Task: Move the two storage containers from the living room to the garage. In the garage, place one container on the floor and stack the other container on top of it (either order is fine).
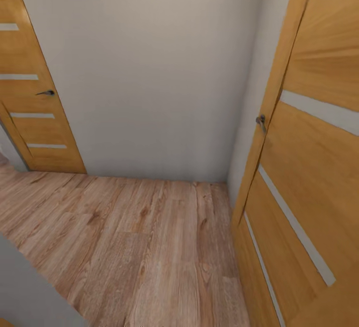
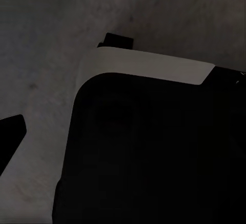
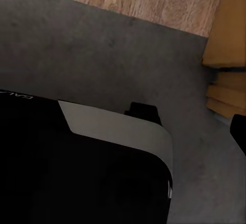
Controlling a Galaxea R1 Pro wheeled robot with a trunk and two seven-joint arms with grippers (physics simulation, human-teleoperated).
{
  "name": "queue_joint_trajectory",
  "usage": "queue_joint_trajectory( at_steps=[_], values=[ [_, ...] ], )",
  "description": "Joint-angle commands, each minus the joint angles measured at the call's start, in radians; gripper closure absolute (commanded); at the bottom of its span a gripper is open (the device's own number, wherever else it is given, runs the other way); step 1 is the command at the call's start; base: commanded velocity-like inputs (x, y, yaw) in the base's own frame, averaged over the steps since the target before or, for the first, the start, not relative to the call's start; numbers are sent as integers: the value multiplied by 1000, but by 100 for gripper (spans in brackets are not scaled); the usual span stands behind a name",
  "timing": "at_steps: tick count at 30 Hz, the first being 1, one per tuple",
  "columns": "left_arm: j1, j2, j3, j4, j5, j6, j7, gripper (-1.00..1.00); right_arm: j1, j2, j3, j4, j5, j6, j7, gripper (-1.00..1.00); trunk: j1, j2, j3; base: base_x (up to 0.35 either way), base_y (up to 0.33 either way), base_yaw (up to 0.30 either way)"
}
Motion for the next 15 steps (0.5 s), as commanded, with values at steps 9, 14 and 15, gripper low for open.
queue_joint_trajectory(
  at_steps=[9,14,15],
  values=[
    [-2,-2,6,4,3,-7,1,-100,0,-2,1,0,3,-2,0,-100,0,0,-1,152,-92,34],
    [-2,-4,6,4,3,-7,1,-100,0,-3,1,0,3,-2,0,-100,0,0,-1,44,-26,2],
    [-2,-4,6,4,3,-7,1,-100,0,-3,1,0,2,-2,0,-100,0,0,-1,15,-9,1]
  ],
)
